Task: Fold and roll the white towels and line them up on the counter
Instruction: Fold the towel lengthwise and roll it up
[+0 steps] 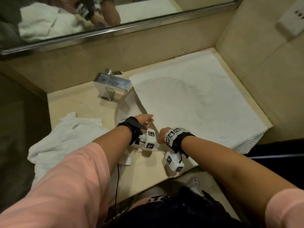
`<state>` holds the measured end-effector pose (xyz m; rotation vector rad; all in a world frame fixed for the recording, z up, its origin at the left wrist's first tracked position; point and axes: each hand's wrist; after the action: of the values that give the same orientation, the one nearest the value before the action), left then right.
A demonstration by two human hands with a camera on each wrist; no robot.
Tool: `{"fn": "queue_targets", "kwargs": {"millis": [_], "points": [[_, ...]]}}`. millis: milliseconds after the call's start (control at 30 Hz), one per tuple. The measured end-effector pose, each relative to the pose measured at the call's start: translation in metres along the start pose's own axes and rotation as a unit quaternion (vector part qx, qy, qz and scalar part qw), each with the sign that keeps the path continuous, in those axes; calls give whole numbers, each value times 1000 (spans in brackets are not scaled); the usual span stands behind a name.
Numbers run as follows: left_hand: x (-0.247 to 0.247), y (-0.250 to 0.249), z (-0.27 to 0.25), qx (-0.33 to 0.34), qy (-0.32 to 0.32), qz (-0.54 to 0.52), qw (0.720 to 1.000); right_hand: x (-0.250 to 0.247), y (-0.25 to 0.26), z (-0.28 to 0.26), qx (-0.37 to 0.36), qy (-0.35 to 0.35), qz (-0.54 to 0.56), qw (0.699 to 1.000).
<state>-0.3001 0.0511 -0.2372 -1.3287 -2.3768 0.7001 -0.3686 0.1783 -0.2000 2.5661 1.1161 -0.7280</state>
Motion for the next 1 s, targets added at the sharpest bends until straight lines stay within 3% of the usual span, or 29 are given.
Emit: {"fn": "queue_targets", "kwargs": {"millis": [200, 300, 433, 533, 600, 667, 733, 767, 833, 900, 1000], "points": [[17, -28, -12, 23, -10, -60, 998, -7, -26, -13, -24, 29, 145, 989], [25, -41, -13, 42, -21, -96, 994, -12, -54, -21, -29, 67, 313, 947], [36, -58, -10, 60, -53, -45, 996, -9, -88, -31, -43, 119, 467, 875], [37, -67, 9, 79, -120, 126, 982, -4, -110, -43, -44, 154, 562, 811], [44, -82, 0, 106, -152, 188, 965, 0, -126, -48, -50, 159, 585, 794], [52, -97, -4, 129, -189, 281, 932, 1, -141, -59, -37, 130, 610, 781], [57, -108, -7, 179, -196, 379, 887, 4, -159, -62, -31, 123, 652, 747], [58, -114, -2, 176, -214, 364, 889, 5, -166, -66, -29, 116, 664, 738], [62, -124, -1, 168, -271, 236, 918, 7, -184, -70, -27, 110, 682, 723], [73, -136, 7, 185, -325, 212, 903, 5, -201, -77, -24, 102, 682, 724], [108, -163, -2, 240, -332, 191, 892, 1, -230, -89, -3, 94, 688, 719]]}}
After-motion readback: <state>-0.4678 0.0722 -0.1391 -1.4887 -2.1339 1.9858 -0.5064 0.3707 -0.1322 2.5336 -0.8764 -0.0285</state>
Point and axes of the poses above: each hand's wrist, its own z-axis towards the middle knuckle, its own x-axis out of the palm, y = z × x, and after that the axes turned 3 degrees about x, right-handed
